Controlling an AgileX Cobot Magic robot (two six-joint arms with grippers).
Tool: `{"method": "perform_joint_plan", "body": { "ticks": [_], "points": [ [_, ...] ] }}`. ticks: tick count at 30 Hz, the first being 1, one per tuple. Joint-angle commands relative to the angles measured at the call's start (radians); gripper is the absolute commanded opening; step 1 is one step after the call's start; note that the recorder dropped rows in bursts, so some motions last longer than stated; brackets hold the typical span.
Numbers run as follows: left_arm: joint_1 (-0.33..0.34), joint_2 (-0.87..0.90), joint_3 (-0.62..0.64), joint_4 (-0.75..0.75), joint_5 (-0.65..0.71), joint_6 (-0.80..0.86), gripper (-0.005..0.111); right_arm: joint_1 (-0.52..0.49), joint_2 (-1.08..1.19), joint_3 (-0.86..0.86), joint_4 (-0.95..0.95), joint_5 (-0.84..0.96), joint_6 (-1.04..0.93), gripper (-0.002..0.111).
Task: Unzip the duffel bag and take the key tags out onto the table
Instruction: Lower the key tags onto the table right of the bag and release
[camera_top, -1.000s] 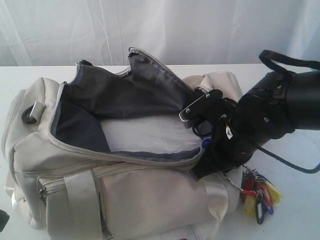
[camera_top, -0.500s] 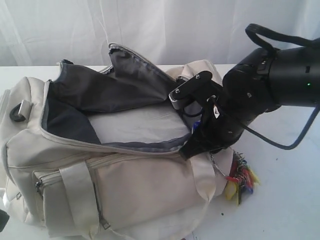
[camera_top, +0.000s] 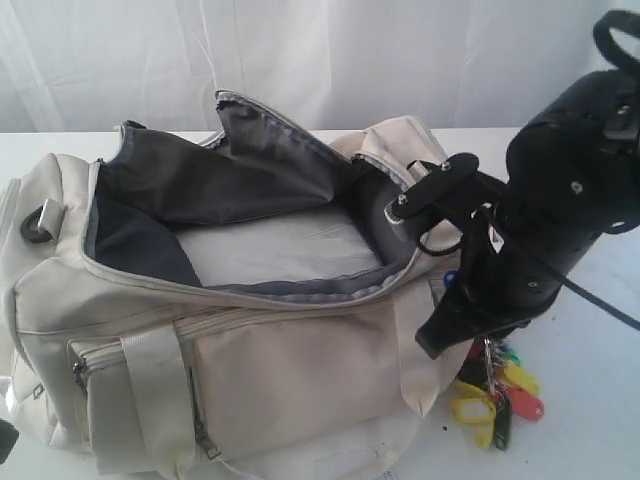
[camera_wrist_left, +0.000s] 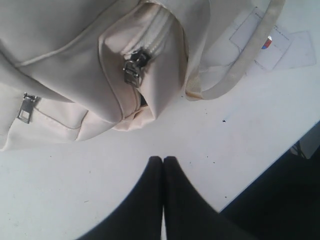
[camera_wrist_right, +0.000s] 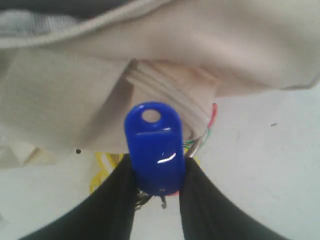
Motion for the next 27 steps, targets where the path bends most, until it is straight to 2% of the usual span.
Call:
{"method": "perform_joint_plan", "body": {
  "ticks": [1,6,11,16,19,24,27],
  "points": [
    [0.004,-0.010,0.007,-0.016,0.012,-0.001,0.000,-0.001,0.010,0.059,-0.048,-0.026,0.037,0.000],
    [0.004,-0.010,0.007,-0.016,0.012,-0.001,0.000,-0.001,0.010,0.071,-0.065,-0.113,0.042,0.000],
    [0.004,-0.010,0.007,-0.016,0.012,-0.001,0.000,-0.001,0.010,0.071,-0.214,-0.084,0.124,0.000],
    [0.004,-0.010,0.007,-0.016,0.012,-0.001,0.000,-0.001,0.010,0.071,-0.247,-0.078,0.150,0.002],
    [0.004,-0.010,0.007,-0.016,0.012,-0.001,0.000,-0.001,0.010,0.071,-0.247,-0.073,0.158,0.011],
    [0.004,-0.010,0.007,-0.016,0.012,-0.001,0.000,-0.001,0.008,0.071,-0.247,-0.064,0.165,0.042],
    [0.004,-0.010,0.007,-0.016,0.012,-0.001,0.000,-0.001,-0.013,0.067,-0.241,-0.062,0.172,0.053]
  ]
}}
